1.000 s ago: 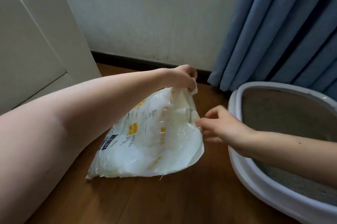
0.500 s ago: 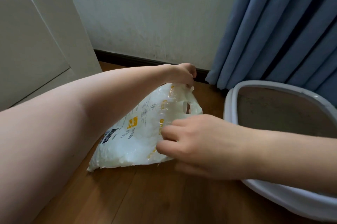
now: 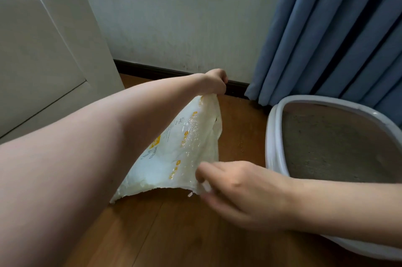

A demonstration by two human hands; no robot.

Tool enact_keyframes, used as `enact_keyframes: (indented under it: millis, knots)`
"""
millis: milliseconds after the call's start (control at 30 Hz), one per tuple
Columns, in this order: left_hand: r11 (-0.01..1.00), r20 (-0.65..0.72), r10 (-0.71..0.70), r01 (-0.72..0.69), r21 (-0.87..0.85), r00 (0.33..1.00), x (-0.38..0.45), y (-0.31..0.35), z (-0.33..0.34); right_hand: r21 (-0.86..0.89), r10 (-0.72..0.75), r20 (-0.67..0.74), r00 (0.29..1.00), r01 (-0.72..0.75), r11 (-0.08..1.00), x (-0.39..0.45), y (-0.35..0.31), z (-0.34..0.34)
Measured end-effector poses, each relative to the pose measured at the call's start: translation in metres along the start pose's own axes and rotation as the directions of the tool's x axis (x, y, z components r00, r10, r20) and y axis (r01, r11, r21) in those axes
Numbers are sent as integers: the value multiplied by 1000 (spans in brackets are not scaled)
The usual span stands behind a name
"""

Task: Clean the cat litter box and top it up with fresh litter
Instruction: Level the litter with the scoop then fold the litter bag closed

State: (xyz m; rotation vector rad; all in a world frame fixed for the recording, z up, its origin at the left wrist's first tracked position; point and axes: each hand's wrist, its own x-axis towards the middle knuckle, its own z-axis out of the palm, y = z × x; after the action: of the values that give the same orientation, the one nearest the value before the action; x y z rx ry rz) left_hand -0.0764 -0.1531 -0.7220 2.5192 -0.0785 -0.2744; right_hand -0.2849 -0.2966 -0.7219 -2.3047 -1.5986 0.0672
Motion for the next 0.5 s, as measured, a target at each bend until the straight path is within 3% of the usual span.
enact_keyframes:
  millis: [100,233,300,367,433,500]
  knots:
    - [999,18,25,-26,37,1000,1,2,0,13,79,-58,995,-79,997,10,15,-6]
    - [984,55,84,-91,152,995,-3,6,5,-353,-114,28,993,117,928,34,39,-16]
    - [936,88,154,-174,307,984,-1,13,7,-399,-159,90,983,182,899,44,41,-15]
    - [800,166,331,-370,472,929,-1,25,-1,-402,-200,73,977,212,891,51,41,-6]
    - [628,305,506,-586,511,807,-6,36,-19,-413,-243,40,969,238,879,55,43,3]
    - [390,454,563,-706,592,691,-18,39,-33,-425,-279,5,960,255,869,55,45,9]
